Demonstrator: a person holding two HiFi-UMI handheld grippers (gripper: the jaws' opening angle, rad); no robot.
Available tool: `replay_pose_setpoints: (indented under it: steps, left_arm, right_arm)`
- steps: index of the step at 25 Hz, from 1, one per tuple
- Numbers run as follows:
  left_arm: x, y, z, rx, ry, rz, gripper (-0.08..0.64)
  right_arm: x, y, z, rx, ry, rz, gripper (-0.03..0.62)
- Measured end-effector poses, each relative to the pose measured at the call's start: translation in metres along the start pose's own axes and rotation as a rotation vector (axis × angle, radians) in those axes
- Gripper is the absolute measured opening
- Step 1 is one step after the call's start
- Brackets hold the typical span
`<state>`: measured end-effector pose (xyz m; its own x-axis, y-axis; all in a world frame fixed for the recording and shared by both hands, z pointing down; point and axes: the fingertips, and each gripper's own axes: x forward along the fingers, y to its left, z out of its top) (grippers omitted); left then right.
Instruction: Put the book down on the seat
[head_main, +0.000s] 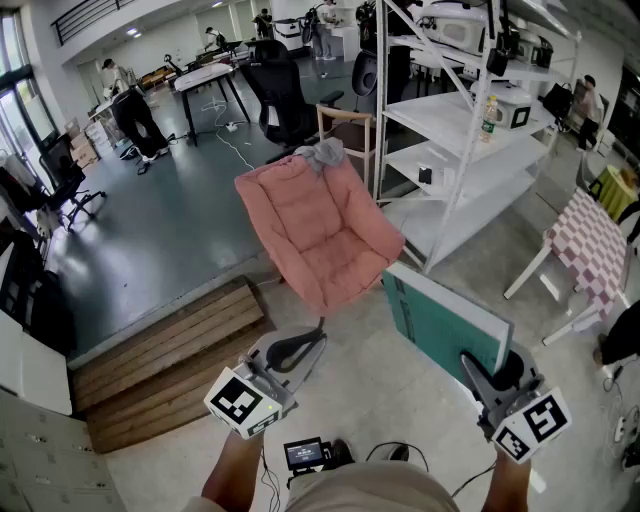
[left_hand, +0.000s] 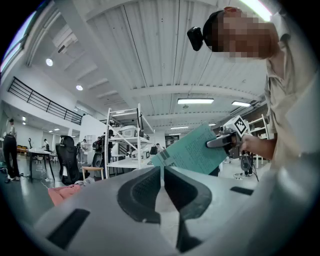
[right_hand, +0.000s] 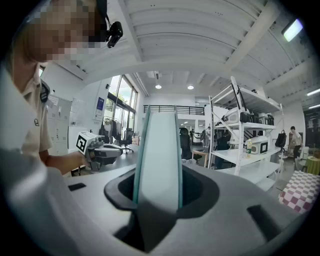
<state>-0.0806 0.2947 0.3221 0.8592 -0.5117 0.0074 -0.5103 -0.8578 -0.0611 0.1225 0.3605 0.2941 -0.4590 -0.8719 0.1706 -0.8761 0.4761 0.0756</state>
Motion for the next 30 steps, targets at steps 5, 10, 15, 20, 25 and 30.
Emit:
replay_pose_setpoints:
  steps: [5,10,15,20,25,30]
  left_arm:
    - [-0.005,0.011,-0.005,-0.007,-0.004,-0.014,0.025]
    - [-0.016,0.025,-0.009,-0.011,-0.015,-0.022,0.025]
    - [-0.023,0.036,-0.011,-0.016,-0.021,-0.029,0.025]
    - [-0.019,0.042,-0.018,-0.037,-0.018,-0.038,0.025]
    - [-0.01,0.051,-0.026,-0.049,-0.001,-0.039,0.025]
    - [0.001,0.064,-0.033,-0.052,0.018,-0.011,0.025]
  right_arm:
    - [0.009,0.005,-0.001,0.009,0.006,-0.013,0.152]
    - [0.021,0.018,0.0,0.012,0.008,-0.022,0.152]
    - [0.03,0.025,0.004,0.05,-0.003,-0.021,0.153]
    - [0.037,0.024,0.005,0.103,-0.009,-0.004,0.153]
    - [0.052,0.013,0.001,0.113,0.005,0.004,0.153]
    - [0.073,-0.005,-0.005,0.114,0.014,0.028,0.153]
